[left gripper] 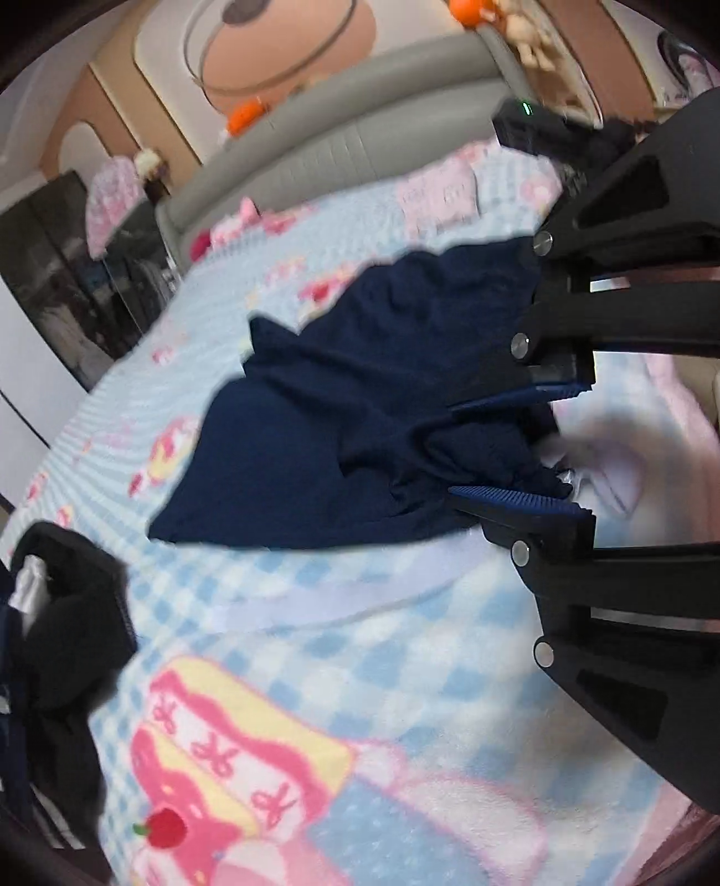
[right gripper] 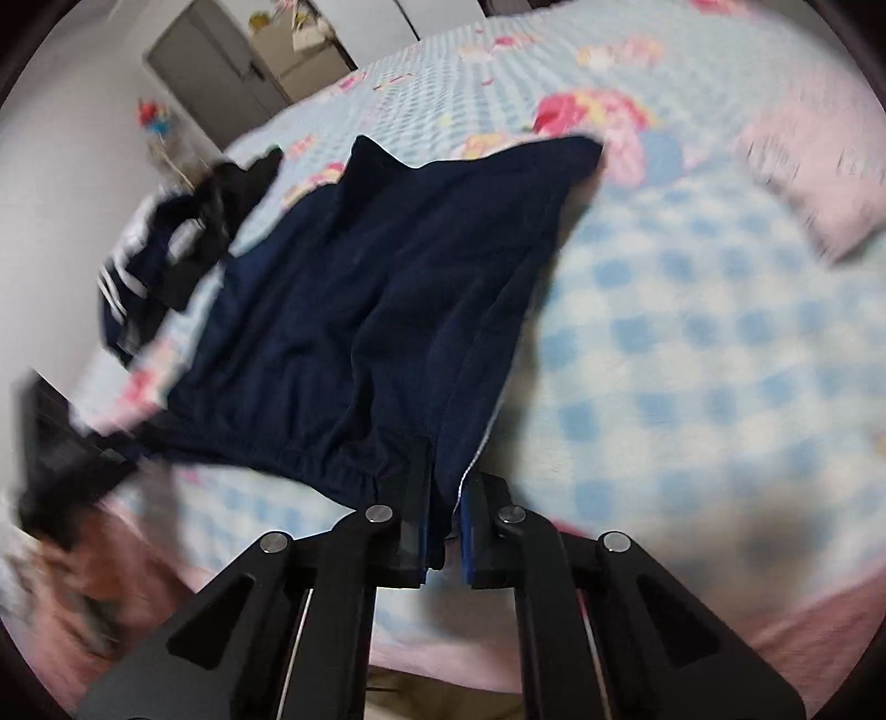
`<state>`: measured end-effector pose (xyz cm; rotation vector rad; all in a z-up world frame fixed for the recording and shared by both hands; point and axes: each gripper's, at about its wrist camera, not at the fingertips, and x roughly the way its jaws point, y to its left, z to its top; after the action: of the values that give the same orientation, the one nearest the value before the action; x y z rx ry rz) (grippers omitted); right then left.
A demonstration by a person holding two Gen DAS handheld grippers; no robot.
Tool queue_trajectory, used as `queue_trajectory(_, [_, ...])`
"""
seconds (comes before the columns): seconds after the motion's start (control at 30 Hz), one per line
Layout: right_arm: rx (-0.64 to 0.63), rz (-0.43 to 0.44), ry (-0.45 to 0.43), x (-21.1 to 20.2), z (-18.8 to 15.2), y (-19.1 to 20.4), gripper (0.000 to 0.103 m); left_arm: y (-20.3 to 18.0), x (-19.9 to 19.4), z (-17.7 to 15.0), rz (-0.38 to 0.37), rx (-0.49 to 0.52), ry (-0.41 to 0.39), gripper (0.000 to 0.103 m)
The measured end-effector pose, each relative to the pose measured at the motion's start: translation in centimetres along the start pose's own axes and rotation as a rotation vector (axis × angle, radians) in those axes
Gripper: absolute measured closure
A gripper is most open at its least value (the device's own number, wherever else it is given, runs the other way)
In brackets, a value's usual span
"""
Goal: Fold clothes
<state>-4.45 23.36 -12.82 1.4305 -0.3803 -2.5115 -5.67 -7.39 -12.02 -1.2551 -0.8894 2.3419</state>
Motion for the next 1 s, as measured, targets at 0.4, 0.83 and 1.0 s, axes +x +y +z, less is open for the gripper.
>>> queue_trajectory(0.4, [0.172, 0.260, -0.011, -1.4, 0.9, -4.4, 0.070, 0.3, 1.6, -0.4, -0.039, -0.018, 0.096, 0.062])
queue_trajectory(0.83, [0.092, 0.010, 0.012, -2.6, -0.8, -3.9, 0.096, -0.3, 0.6, -1.5, 0.067, 0.026, 0.144, 0.079])
queue_trajectory(1.0, [0.100, 0.021, 0.006, -3.1, -0.6, -4.2, 0.080, 0.4, 0.6, -1.0, 0.066, 0.022, 0.177, 0.058])
